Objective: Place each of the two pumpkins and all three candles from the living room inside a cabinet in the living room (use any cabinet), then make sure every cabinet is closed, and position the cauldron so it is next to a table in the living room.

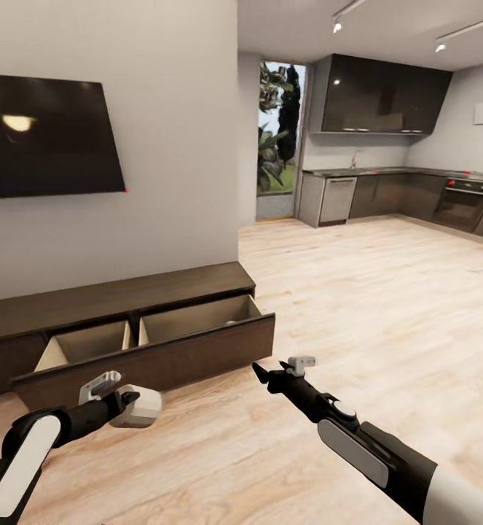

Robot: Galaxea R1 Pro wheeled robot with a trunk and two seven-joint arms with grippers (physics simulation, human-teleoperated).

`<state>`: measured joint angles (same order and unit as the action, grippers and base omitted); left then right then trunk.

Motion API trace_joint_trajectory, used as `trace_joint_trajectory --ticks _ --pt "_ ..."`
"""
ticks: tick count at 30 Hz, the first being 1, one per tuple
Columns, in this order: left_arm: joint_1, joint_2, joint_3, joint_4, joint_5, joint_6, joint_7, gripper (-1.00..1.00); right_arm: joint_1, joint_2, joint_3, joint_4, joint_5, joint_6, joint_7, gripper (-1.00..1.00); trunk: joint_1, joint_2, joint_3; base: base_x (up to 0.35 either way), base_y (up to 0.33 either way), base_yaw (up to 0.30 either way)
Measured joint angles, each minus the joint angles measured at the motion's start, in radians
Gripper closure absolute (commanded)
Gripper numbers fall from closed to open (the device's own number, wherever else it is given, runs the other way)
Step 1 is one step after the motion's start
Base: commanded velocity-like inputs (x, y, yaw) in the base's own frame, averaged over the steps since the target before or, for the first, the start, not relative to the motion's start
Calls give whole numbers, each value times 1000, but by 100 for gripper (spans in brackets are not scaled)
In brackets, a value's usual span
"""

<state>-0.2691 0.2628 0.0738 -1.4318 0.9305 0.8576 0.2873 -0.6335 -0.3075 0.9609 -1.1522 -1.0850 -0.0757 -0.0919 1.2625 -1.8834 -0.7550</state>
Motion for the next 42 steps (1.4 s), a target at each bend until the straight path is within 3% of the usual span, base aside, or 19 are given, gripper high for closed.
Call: trace_joint_trajectory --ticks 5,8,12,29,42 --pt "0 0 0 0 -2 0 0 100 -1 2 2 6 6 -30 1 -100 0 0 3 284 -10 145" --pt "0 0 -1 0 -2 0 0 100 0 14 2 7 78 -37 -1 -100 0 0 3 328 -71 15" --pt "0 -1 -2 0 -3 1 0 100 0 46 -1 10 106 -40 -2 -100 0 0 3 279 -121 3" --pt "0 -1 -2 1 -1 2 0 100 0 53 -4 12 109 -38 -6 -100 0 0 3 161 -200 5" --pt "0 0 -1 0 1 0 0 100 0 54 -3 12 110 -33 -12 -100 0 0 6 254 -199 237"
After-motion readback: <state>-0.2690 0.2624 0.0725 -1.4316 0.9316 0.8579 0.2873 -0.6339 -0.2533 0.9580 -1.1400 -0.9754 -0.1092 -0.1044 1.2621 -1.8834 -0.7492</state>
